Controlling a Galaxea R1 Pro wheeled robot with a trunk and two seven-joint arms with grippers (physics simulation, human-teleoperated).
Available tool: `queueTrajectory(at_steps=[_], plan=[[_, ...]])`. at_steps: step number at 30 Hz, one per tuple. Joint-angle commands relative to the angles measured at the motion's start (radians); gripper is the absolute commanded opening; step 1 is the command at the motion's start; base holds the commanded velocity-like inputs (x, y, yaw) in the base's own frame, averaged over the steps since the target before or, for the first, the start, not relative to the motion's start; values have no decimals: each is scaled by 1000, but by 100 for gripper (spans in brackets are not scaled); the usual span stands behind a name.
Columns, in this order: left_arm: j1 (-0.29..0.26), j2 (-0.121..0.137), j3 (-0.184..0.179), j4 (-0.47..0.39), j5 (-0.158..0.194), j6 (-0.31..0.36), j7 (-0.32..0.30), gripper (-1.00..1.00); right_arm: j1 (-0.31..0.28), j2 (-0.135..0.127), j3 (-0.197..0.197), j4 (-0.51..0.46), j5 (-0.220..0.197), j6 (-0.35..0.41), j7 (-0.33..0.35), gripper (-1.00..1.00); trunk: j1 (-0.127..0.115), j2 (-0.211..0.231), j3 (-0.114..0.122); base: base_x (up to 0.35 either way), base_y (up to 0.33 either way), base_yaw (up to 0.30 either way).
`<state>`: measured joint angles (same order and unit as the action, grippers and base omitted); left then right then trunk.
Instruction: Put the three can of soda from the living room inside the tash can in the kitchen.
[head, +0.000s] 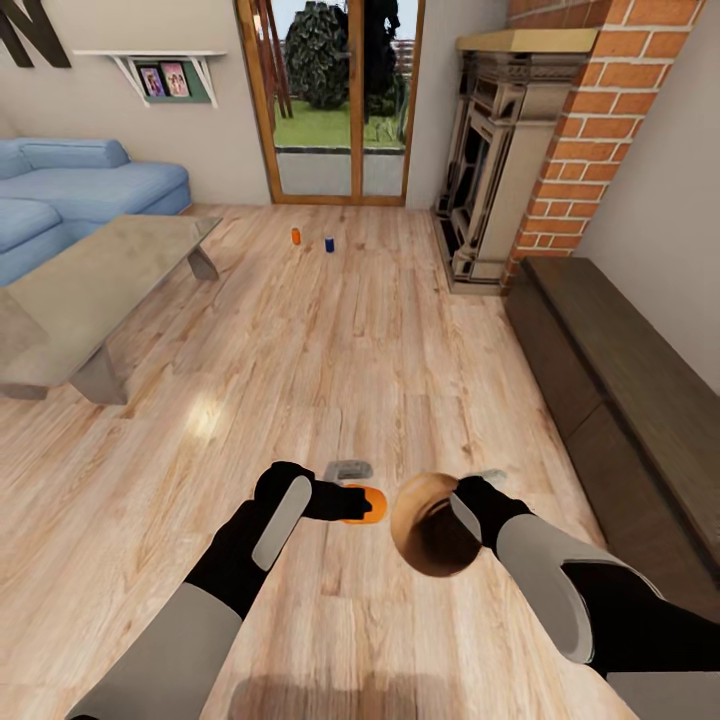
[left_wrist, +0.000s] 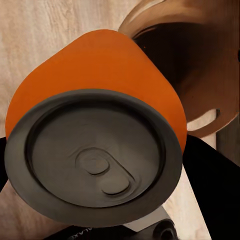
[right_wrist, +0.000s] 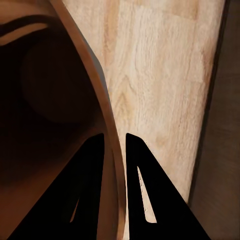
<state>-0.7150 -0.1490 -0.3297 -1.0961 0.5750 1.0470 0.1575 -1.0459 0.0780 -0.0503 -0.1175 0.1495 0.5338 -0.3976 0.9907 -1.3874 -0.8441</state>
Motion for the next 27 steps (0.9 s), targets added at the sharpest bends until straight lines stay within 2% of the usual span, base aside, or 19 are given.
queueTrajectory(at_steps=[1,3,14,20,27], plan=[[0,0,0,1,-1,0,-7,-100,0,7,6,-1,12,2,3,-100,-4,7,3,0,0,0],[1,-1,0,3,-1,0,-15,-100,0,18,6,-1,9,1,2,-100,-12,21,10,0,0,0],[9,-1,-10,14,-1,0,-64,-100,0,58,6,1,0,1,2,-100,-12,21,10,0,0,0],[11,-2,-12,30,-1,0,-70,-100,0,74,6,1,-2,2,2,-100,-12,21,10,0,0,0],[11,-3,-26,120,-1,-72,-78,-100,0,92,6,0,-2,11,10,-100,-12,21,10,0,0,0]])
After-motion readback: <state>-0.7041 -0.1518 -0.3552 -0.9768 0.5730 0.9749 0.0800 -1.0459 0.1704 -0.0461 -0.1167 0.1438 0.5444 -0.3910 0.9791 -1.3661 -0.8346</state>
